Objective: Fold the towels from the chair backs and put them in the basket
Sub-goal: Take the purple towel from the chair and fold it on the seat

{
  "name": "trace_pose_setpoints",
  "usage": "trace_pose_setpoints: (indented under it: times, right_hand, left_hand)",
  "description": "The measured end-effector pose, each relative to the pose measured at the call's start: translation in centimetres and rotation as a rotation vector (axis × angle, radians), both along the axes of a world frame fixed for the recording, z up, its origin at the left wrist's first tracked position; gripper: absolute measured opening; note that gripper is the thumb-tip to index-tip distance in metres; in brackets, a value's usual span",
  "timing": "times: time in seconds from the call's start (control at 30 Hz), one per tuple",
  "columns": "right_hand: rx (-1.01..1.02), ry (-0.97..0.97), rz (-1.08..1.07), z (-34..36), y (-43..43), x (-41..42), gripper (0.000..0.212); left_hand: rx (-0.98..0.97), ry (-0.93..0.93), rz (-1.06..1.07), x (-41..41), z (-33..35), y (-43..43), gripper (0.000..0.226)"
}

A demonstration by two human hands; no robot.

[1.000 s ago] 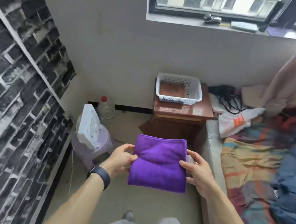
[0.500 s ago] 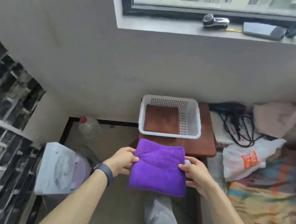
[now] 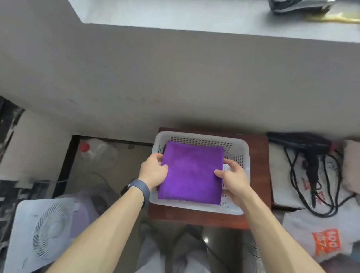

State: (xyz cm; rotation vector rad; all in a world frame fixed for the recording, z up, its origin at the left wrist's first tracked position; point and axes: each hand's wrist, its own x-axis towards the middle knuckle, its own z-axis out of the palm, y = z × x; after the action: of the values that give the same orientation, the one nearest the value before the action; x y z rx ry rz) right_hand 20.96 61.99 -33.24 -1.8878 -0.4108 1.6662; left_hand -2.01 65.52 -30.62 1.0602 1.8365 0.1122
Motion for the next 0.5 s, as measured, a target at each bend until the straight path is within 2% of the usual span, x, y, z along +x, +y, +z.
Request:
trace_pose_setpoints:
  times: [0.1,0.37,0.5]
  right_hand:
    - [-0.018,0.000,0.025,-1.8,0.6,-0.5,0.034]
    - [-0.088,0.018,-0.004,-4.2,1.0,-0.5,0.035]
    - [-0.086,-0.021,0.010,-4.0,1.1,-1.1,0.035]
  left_hand:
    - [0.002,0.135,-0.099,0.4,-1.2,0.4,0.042]
    - [0.045,0.317,-0.107,0.8,-2.1,0.9,0.038]
    - [0.088,0.403,-0.182,1.3,-2.1,0.5,0.039]
